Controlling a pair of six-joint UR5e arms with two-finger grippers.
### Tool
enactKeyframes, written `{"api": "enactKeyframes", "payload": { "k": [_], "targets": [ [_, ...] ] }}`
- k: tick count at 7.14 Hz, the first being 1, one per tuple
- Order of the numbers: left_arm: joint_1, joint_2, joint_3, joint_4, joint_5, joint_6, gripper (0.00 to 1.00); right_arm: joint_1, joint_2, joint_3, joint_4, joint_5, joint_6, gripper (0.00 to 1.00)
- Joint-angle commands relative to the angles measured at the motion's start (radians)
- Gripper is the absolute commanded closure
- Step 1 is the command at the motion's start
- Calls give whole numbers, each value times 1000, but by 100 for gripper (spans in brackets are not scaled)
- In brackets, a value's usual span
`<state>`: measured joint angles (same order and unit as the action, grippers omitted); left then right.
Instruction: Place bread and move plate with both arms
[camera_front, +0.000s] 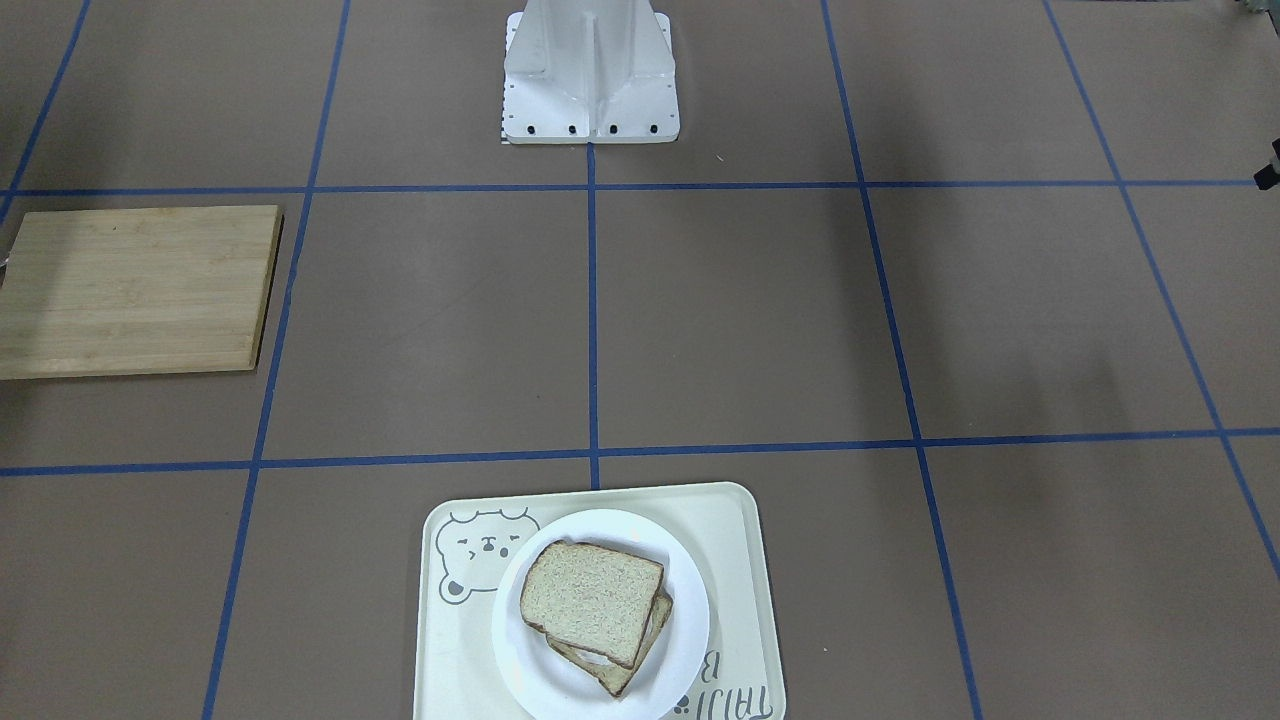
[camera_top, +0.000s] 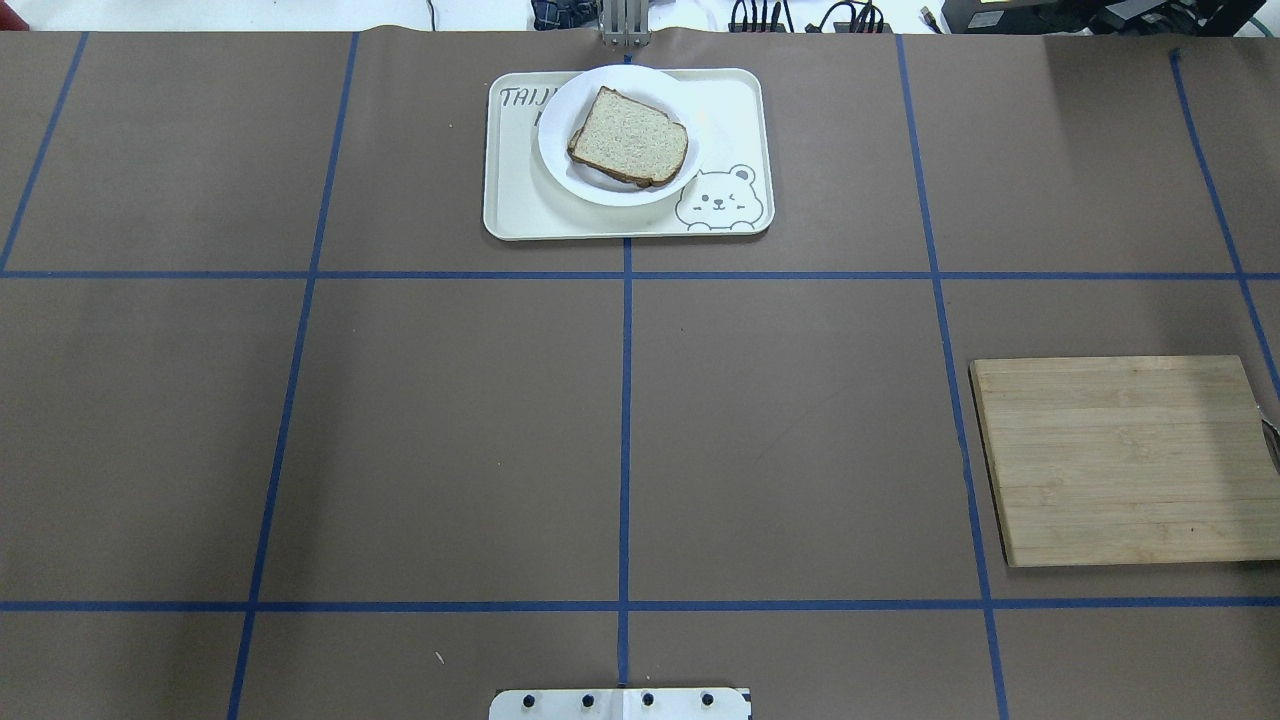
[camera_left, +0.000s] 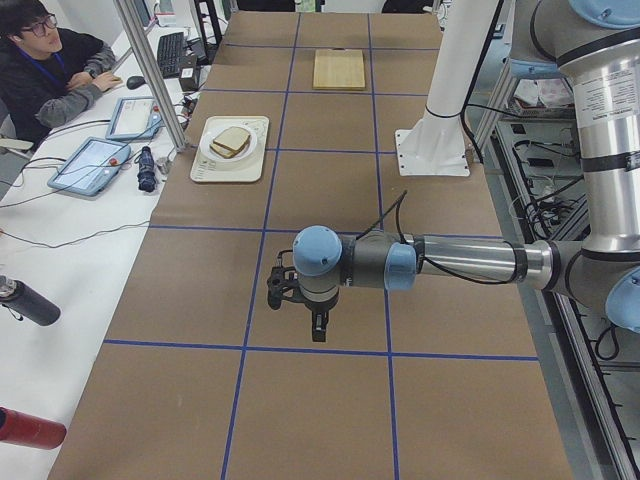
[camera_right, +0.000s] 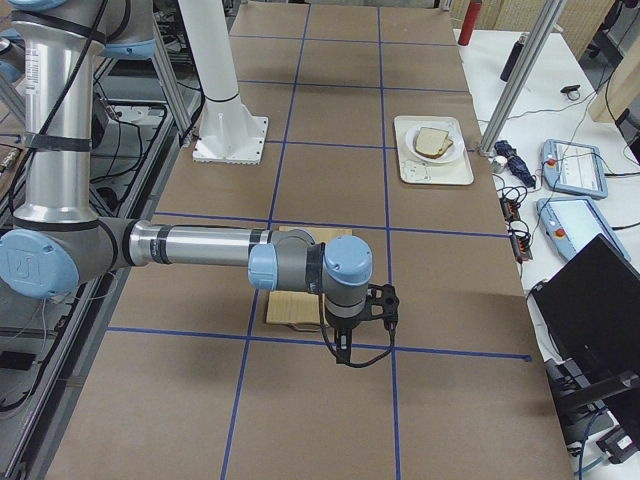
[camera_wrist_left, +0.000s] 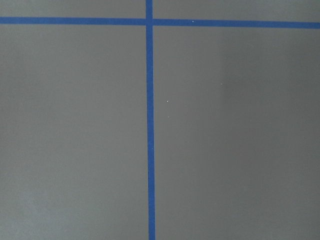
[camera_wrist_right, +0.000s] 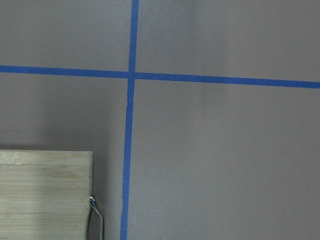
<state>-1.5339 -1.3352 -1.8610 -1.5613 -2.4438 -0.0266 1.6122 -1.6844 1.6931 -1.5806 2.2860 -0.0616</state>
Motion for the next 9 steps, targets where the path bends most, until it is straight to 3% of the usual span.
{"api": "enactKeyframes", "payload": {
  "k": [1,9],
  "targets": [
    [0,-2,-1,0,0,-1,1,0,-5,-3,2,0,3,0],
    [0,13,2,0,0,-1,1,0,-11,-16,2,-2,3,0]
  ]
}}
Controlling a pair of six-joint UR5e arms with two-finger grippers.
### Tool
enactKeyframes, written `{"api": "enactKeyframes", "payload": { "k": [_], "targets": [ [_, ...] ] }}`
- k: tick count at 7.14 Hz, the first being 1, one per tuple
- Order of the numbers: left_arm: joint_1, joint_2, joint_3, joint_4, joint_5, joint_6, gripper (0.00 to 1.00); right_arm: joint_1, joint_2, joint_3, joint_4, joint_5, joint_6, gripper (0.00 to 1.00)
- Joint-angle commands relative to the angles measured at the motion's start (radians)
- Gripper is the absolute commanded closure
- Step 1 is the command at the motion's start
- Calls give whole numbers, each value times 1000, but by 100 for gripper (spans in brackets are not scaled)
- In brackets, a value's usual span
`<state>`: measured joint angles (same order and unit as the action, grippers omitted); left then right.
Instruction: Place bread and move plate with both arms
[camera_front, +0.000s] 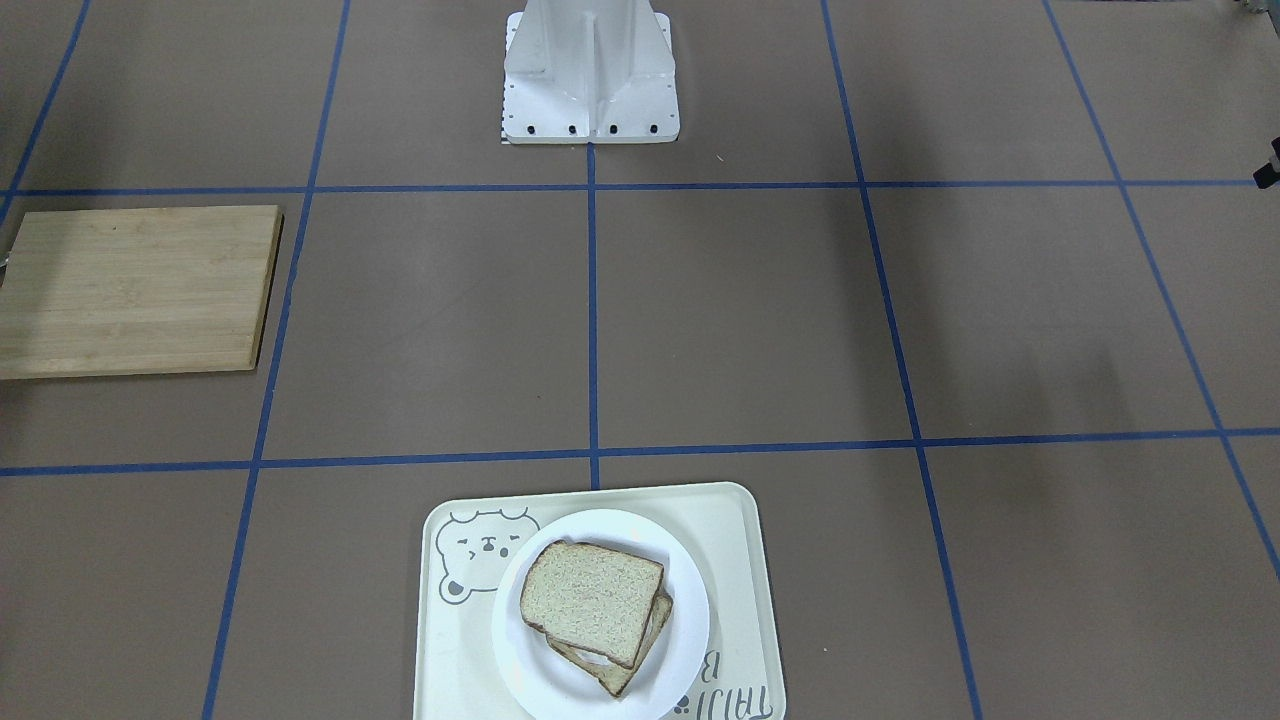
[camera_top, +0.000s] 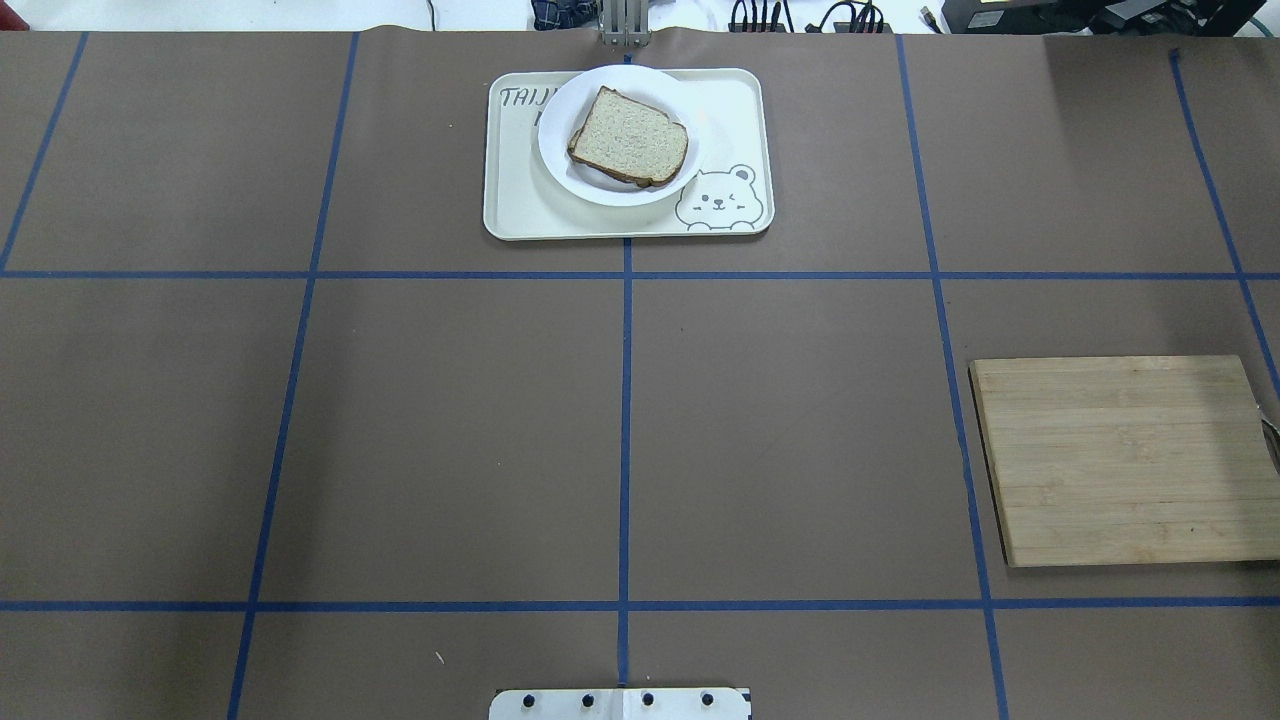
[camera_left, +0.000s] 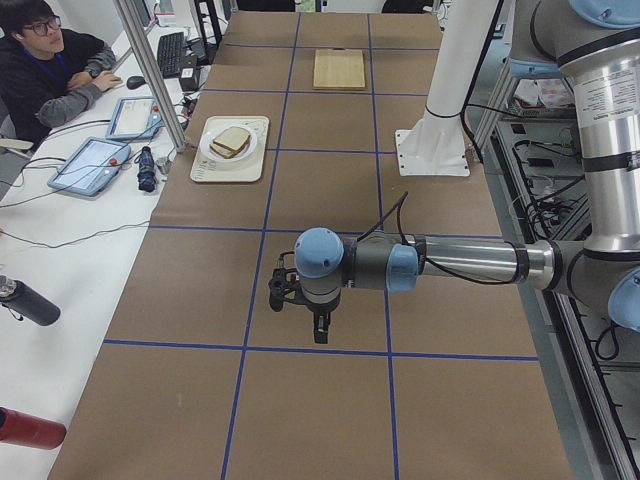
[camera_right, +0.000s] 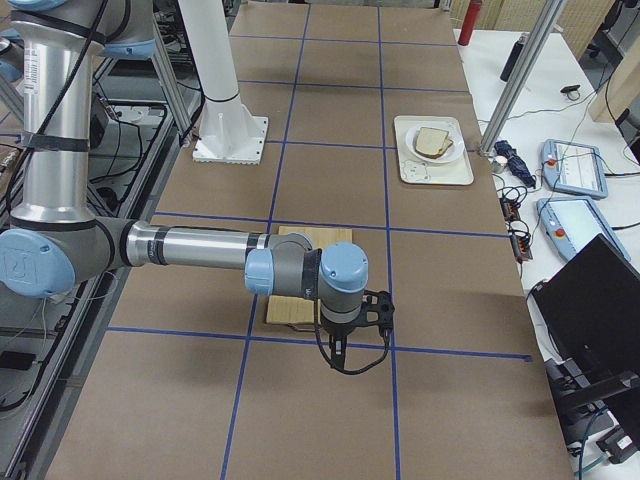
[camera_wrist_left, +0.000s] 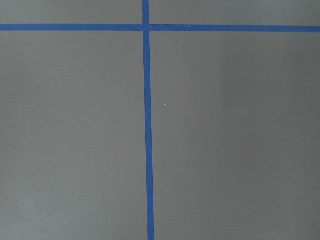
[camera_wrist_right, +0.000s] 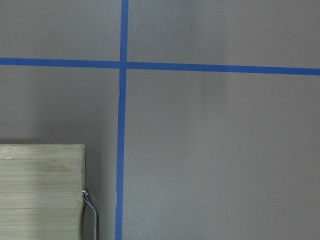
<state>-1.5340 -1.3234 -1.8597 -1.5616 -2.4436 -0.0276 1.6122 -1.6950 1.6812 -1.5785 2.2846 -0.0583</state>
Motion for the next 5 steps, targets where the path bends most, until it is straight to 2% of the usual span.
{"api": "enactKeyframes", "payload": {
  "k": [1,5],
  "targets": [
    [0,1,2,0,0,0,1,0,0,-6,0,-1,-1,0],
    [0,1,2,0,2,0,1,0,0,-11,0,-1,-2,0]
  ]
}}
